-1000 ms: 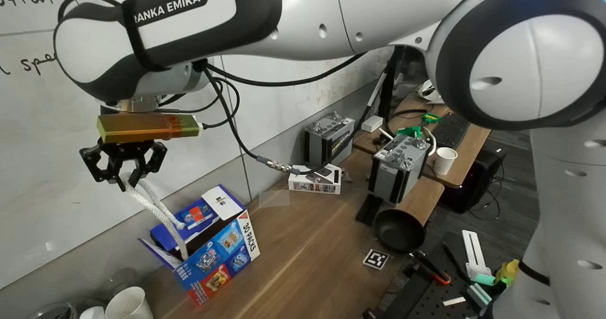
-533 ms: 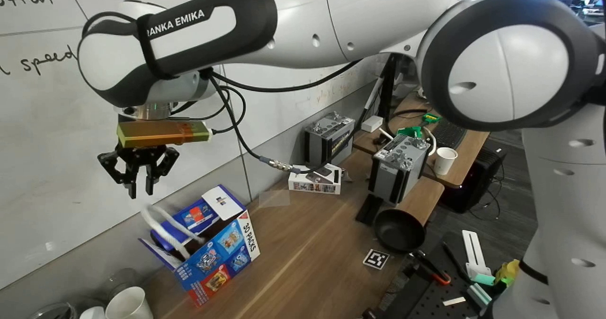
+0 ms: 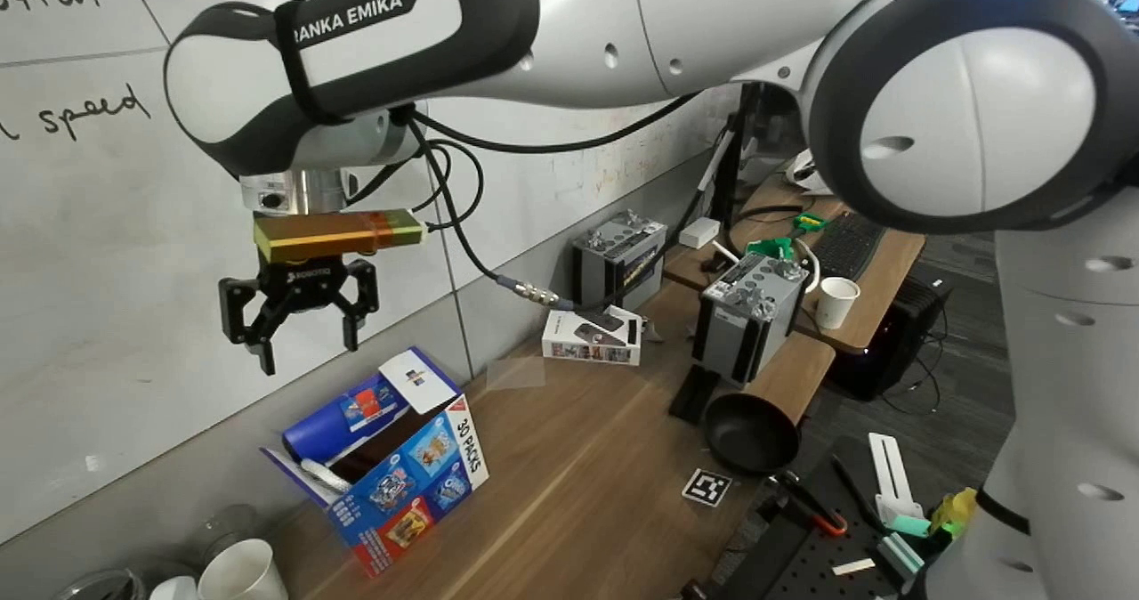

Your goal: Put the ropes into the blue box.

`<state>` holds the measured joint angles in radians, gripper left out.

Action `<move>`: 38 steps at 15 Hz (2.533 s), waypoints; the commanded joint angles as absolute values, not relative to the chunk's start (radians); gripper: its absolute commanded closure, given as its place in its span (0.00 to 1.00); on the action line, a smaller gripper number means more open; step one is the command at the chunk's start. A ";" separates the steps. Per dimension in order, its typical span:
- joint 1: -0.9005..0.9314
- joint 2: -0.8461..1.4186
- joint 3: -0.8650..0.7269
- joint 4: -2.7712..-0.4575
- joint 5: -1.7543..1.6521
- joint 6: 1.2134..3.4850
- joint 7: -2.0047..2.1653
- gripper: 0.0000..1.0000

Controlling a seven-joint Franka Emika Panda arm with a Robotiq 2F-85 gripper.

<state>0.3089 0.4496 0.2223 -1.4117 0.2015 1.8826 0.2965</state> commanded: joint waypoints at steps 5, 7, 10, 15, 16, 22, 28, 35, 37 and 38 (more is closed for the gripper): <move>0.262 0.076 0.181 -1.681 0.033 1.639 0.175 0.00; 0.242 -0.031 0.182 -1.770 0.006 1.608 0.119 0.00; 0.216 -0.198 0.179 -1.915 -0.015 1.593 0.061 0.00; 0.192 -0.470 0.180 -2.191 -0.027 1.653 0.068 0.00; 0.191 -0.523 0.176 -2.247 -0.015 1.671 0.070 0.00; 0.181 -0.758 0.138 -2.546 -0.002 1.850 0.066 0.00; 0.170 -0.814 0.080 -2.672 0.012 1.986 0.034 0.00; 0.141 -0.828 0.069 -2.716 0.023 1.982 0.070 0.00; 0.139 -0.791 0.077 -2.697 0.010 1.979 0.055 0.00; 0.136 -0.791 0.077 -2.701 0.013 1.979 0.055 0.00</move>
